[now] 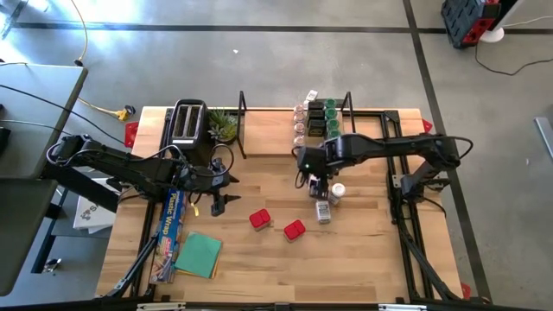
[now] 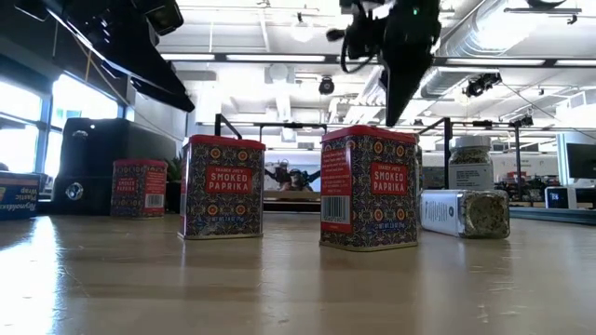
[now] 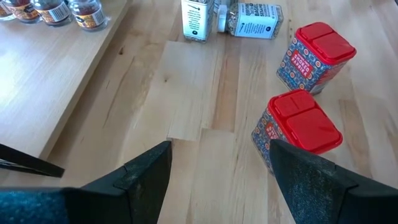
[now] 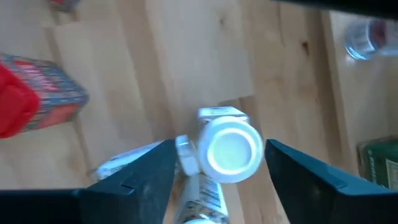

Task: Shelf spices
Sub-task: Put the top white seasoning bottle on the shelf, then adjust the white seasoning bottle, then adjust the brown seasoning bottle

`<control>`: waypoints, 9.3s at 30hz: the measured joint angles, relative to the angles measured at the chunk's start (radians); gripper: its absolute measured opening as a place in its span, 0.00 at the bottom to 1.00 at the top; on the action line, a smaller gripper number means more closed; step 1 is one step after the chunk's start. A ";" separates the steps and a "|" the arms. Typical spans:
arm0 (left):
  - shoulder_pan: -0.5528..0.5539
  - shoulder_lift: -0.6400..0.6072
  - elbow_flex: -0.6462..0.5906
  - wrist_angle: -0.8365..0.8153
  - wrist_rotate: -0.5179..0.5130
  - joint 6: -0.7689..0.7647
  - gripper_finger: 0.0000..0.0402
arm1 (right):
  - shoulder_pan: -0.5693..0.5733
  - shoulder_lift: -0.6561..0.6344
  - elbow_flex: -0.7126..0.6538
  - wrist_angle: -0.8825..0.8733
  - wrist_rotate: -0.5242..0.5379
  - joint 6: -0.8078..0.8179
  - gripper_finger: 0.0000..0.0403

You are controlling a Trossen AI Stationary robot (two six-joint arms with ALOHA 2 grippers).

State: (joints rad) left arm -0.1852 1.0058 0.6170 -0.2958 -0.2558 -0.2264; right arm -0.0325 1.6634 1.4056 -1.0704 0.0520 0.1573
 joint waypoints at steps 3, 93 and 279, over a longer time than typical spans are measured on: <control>0.000 0.000 0.000 0.000 0.007 0.000 0.66 | -0.014 0.000 -0.035 0.010 -0.002 -0.001 0.67; 0.000 0.000 0.000 0.008 0.010 0.019 0.66 | -0.561 0.596 0.843 -0.030 -0.104 -0.655 0.64; -0.002 0.000 0.000 0.013 0.006 0.001 0.66 | -0.544 0.489 0.542 0.016 0.096 -0.113 0.00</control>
State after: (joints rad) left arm -0.1871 1.0058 0.6170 -0.2832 -0.2497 -0.2253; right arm -0.5762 2.1525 1.9476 -1.0548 0.1480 0.0444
